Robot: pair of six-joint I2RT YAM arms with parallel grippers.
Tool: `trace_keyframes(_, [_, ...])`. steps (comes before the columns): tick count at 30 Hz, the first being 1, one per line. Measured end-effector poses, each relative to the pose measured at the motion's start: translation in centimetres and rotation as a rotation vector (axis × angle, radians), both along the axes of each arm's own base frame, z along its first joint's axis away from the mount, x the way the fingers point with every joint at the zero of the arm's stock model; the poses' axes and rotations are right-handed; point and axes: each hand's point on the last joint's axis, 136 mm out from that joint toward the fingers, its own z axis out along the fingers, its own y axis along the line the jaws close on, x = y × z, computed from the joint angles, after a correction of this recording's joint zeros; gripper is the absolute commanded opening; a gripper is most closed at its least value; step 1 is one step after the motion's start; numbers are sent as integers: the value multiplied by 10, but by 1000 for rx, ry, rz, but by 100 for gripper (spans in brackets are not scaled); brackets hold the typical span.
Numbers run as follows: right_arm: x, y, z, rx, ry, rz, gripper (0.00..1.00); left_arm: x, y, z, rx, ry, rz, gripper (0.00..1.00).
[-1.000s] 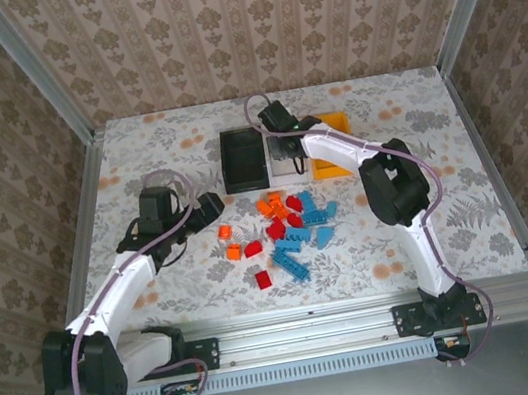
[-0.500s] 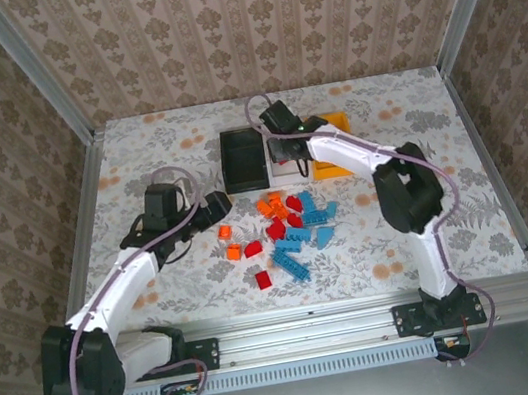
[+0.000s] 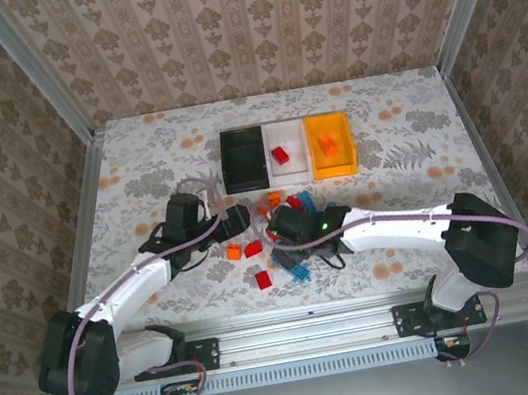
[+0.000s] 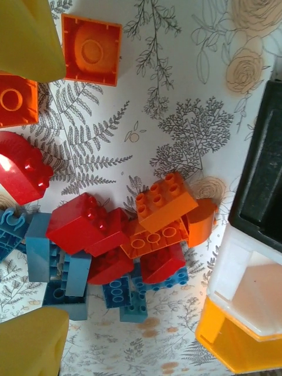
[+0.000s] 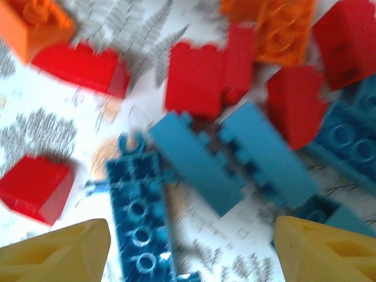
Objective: Sort the legos into containers by color
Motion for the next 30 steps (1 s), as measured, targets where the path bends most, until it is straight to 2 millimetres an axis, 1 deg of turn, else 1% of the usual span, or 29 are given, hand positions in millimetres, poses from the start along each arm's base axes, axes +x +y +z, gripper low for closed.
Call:
trace_keyframes(1, [-6,3,-3,-5,13,19,76,-1,0,-3,-2,5,3,100])
trace_keyframes(3, [-10,7,-11,-15,29,37,76,-3,2,-8,-3,14,9,100])
trace_keyframes(6, [-14,8,-33,-63,69,62,74,-4,4,-12,0,23,16,100])
trace_keyframes(8, [-16,8,-45,-86,91,71,72,-3,5,-10,-1,18,20,100])
trace_keyframes(11, [-18,10,-54,-99,112,86,65,-3,8,-3,-8,1,28,100])
trace_keyframes(13, [-18,12,-57,-101,117,94,57,-2,9,1,-12,-10,34,100])
trace_keyframes(15, [-18,13,-59,-102,119,100,48,-2,11,2,-11,-14,39,100])
trace_keyframes(17, [-18,13,-59,-101,119,99,43,-2,11,1,-9,-9,39,100])
trace_keyframes(20, [-20,15,-59,-103,118,107,38,-3,11,0,-7,-6,39,100])
trace_keyframes(25, [-25,16,-53,-101,112,122,37,-2,15,-1,-4,1,47,100])
trace_keyframes(30, [-31,16,-32,-76,92,136,37,1,25,-4,12,15,75,100])
